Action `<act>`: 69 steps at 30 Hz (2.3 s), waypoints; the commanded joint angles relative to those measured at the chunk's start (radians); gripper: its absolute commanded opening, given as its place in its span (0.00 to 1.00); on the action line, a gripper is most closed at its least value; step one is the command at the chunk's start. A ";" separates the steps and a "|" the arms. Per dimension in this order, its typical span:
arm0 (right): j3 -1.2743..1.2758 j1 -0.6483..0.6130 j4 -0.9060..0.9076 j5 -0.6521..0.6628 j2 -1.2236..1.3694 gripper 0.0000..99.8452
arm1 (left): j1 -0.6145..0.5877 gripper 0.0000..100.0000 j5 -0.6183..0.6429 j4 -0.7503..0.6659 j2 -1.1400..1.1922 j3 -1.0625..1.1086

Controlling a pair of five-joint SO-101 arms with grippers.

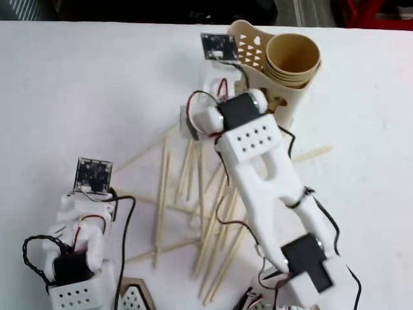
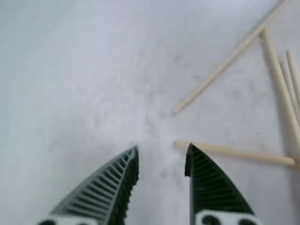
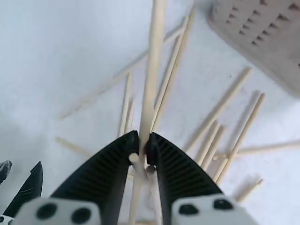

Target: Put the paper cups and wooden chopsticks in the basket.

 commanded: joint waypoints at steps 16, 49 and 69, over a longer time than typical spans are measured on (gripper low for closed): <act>-0.040 0.085 -0.417 0.221 -0.188 0.02 | -0.002 0.17 -0.009 -0.021 -0.008 -0.006; -0.049 0.325 -0.900 0.434 0.058 0.13 | -0.002 0.17 -0.009 -0.023 -0.008 -0.006; -0.031 0.015 -0.030 0.218 -0.067 0.13 | -0.002 0.17 -0.009 -0.023 -0.008 -0.006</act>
